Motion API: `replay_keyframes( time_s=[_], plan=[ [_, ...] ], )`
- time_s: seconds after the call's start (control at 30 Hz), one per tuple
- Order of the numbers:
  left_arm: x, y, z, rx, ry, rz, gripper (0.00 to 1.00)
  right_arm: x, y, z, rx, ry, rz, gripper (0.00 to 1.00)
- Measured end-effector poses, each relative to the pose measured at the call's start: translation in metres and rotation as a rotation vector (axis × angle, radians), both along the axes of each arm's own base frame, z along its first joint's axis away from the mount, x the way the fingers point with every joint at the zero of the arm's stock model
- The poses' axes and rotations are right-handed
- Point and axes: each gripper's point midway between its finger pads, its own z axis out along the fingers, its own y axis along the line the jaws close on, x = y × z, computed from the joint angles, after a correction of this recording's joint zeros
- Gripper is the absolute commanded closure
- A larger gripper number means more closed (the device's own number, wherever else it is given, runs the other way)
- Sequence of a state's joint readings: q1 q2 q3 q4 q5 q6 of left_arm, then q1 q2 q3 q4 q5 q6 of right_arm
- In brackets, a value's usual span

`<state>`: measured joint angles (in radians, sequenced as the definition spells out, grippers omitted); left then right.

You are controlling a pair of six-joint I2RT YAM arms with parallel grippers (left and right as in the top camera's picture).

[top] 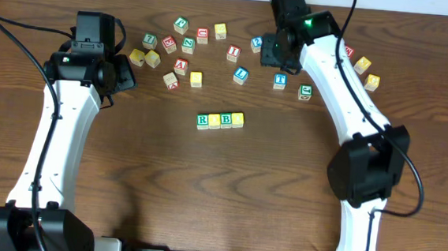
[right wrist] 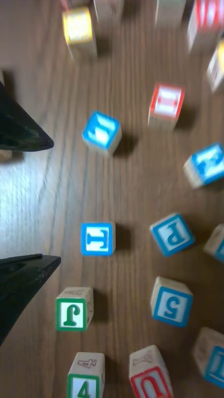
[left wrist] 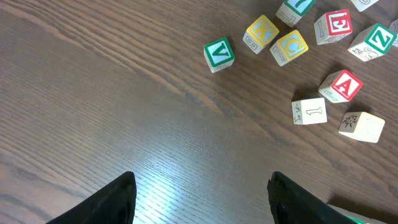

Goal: Spell out ROBOT
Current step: 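Move right gripper up-right to the blue T block, then grasp the blue T block with the right gripper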

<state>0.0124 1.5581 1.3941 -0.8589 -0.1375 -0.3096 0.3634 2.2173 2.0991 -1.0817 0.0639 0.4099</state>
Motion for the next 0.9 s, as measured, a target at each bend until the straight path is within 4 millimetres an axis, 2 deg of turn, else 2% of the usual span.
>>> replay_keyframes(
  time_s=[0.17, 0.33, 0.6, 0.9],
  plan=[
    [0.0, 0.0, 0.0, 0.0, 0.0, 0.0, 0.33, 0.006, -0.021, -0.031, -0.025, 0.06, -0.043, 0.53],
    [0.0, 0.0, 0.0, 0.0, 0.0, 0.0, 0.33, 0.009, -0.032, -0.049, -0.02, 0.096, -0.066, 0.54],
    [0.0, 0.0, 0.0, 0.0, 0.0, 0.0, 0.33, 0.012, -0.028, -0.085, -0.007, 0.146, -0.059, 0.57],
    [0.0, 0.0, 0.0, 0.0, 0.0, 0.0, 0.33, 0.012, -0.027, -0.098, -0.009, 0.161, -0.057, 0.72]
  ],
)
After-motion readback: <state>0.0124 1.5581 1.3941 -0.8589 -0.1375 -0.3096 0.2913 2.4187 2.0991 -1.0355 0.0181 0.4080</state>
